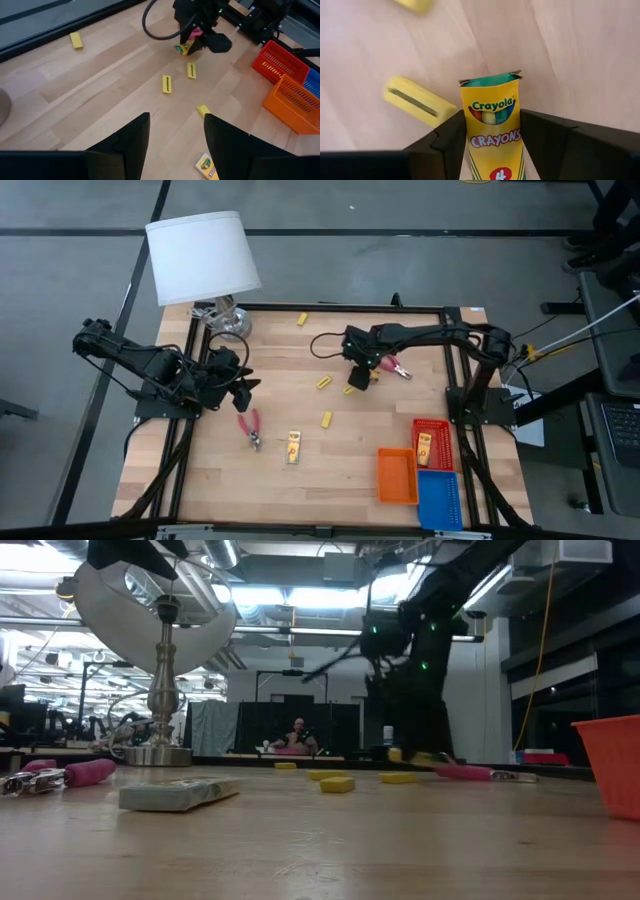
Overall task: Pick & Place School Supplies
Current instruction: Put the yellow crayon box into the red basket
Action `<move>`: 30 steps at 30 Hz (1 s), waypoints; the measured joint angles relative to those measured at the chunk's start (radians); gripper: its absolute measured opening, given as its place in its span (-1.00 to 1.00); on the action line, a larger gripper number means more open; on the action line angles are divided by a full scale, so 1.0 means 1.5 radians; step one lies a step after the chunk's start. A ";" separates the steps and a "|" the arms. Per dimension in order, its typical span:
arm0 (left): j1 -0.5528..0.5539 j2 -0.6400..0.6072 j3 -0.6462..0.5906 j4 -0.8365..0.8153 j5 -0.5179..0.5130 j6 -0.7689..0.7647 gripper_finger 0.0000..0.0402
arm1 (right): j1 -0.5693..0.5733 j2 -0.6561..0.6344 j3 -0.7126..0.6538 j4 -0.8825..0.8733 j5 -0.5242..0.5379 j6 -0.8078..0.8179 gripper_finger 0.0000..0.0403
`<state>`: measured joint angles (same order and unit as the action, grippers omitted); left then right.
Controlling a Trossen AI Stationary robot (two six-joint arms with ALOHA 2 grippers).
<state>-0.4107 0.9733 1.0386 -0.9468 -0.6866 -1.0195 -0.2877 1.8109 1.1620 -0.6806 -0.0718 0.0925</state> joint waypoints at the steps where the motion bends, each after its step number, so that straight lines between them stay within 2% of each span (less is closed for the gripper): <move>1: 0.000 0.000 0.000 0.000 0.000 -0.003 -0.08 | 0.009 -0.005 0.009 0.001 -0.004 0.007 -0.12; 6: 0.000 0.000 0.000 -0.004 0.004 -0.075 -0.08 | 0.065 -0.029 0.081 0.005 -0.035 0.070 -0.13; 10: 0.000 0.000 0.000 -0.001 0.039 -0.114 -0.08 | 0.120 -0.044 0.156 0.014 -0.032 0.108 -0.18; 14: 0.000 0.000 0.000 0.026 0.054 -0.086 -0.08 | 0.164 -0.048 0.234 0.025 -0.027 0.142 -0.19; 19: 0.000 0.000 -0.001 0.137 0.057 -0.018 -0.08 | 0.213 -0.049 0.319 0.018 0.011 0.175 -0.19; 24: 0.011 0.000 -0.001 0.174 0.057 0.010 -0.08 | 0.272 -0.061 0.343 -0.103 0.068 0.233 -0.19; 30: 0.012 0.000 -0.001 0.165 0.058 0.012 -0.08 | 0.389 -0.064 0.341 -0.315 0.131 0.395 -0.18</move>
<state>-0.3920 0.9733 1.0378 -0.6995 -0.5990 -1.0008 0.2961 1.7149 1.6730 -1.1535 0.1243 0.6857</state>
